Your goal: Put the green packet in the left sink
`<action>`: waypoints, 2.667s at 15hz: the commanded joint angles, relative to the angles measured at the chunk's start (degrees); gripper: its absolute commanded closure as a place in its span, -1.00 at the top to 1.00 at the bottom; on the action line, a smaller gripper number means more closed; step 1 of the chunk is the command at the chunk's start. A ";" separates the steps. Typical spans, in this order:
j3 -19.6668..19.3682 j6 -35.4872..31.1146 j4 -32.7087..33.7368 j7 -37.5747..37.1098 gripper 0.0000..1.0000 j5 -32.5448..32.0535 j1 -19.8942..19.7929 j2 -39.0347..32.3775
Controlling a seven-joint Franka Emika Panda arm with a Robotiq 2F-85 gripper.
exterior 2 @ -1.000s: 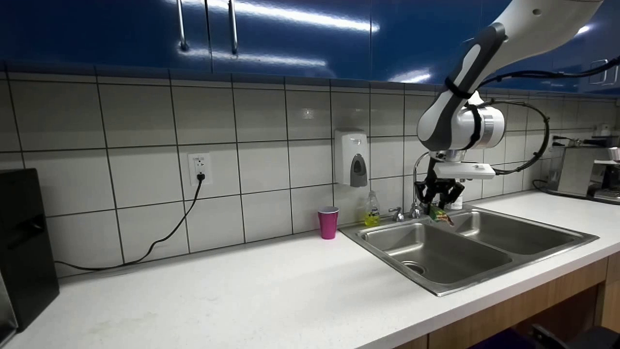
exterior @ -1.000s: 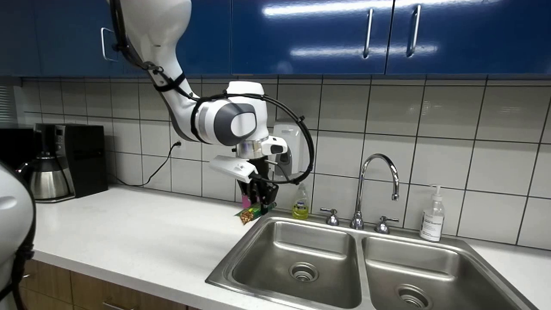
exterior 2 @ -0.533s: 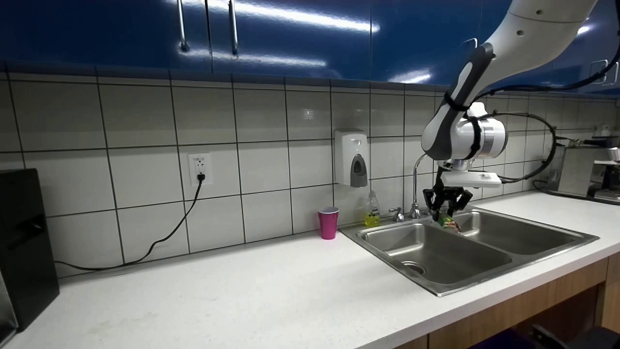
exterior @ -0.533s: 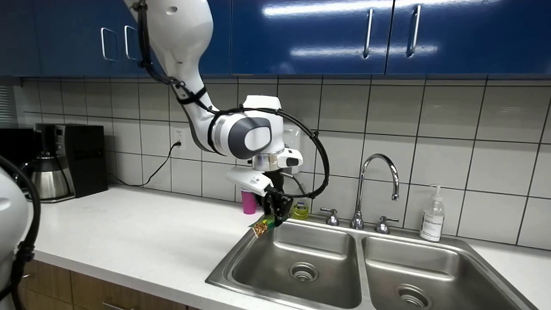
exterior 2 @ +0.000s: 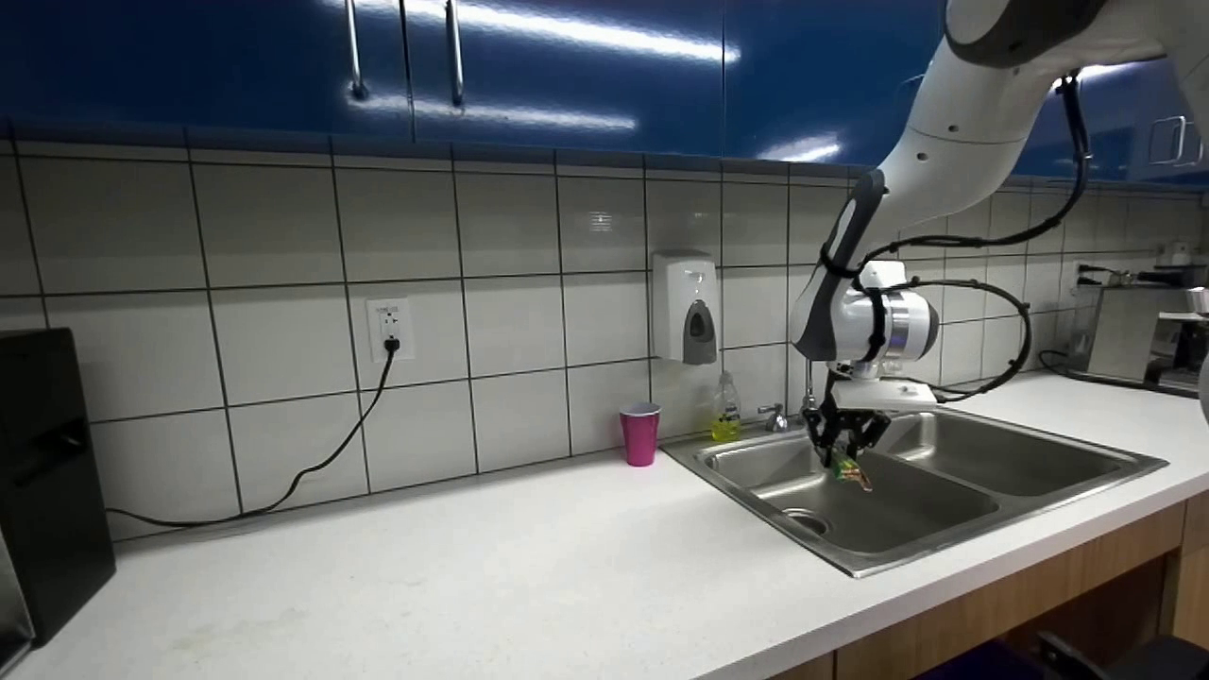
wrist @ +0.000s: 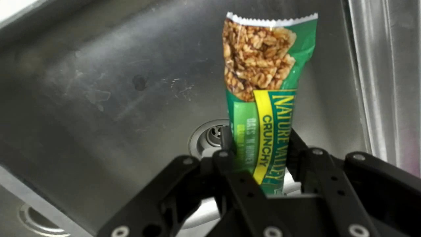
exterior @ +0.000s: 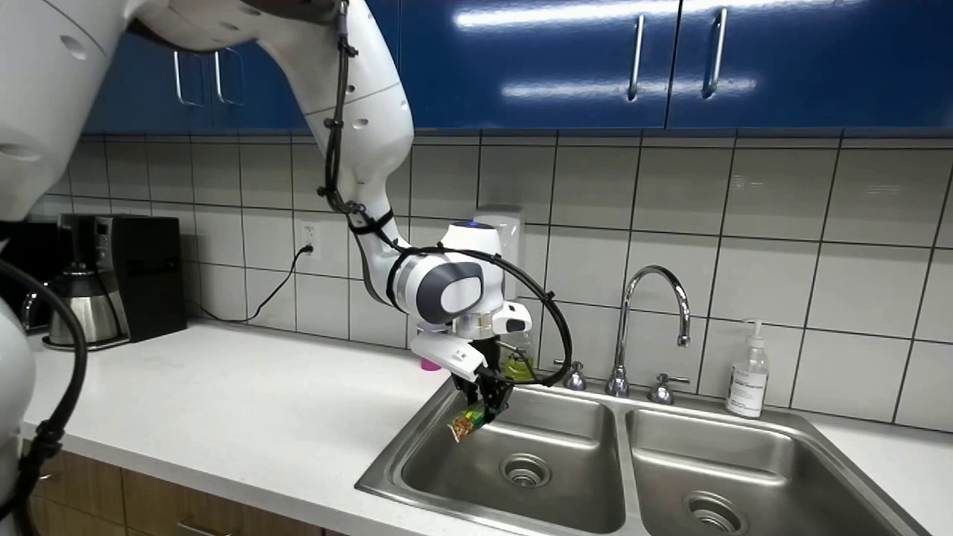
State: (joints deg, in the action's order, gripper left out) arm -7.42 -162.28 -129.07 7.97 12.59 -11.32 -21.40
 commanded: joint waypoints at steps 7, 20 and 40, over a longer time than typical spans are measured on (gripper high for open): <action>3.57 -0.87 14.22 -0.46 -0.71 -2.96 -2.54 -18.14; 2.63 -0.24 21.59 -1.52 -0.71 -6.37 -1.49 -27.89; 2.09 -0.22 21.83 -2.94 1.00 -6.91 -0.46 -27.85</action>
State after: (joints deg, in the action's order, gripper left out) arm -4.93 -162.90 -106.29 7.24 7.10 -12.05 -51.19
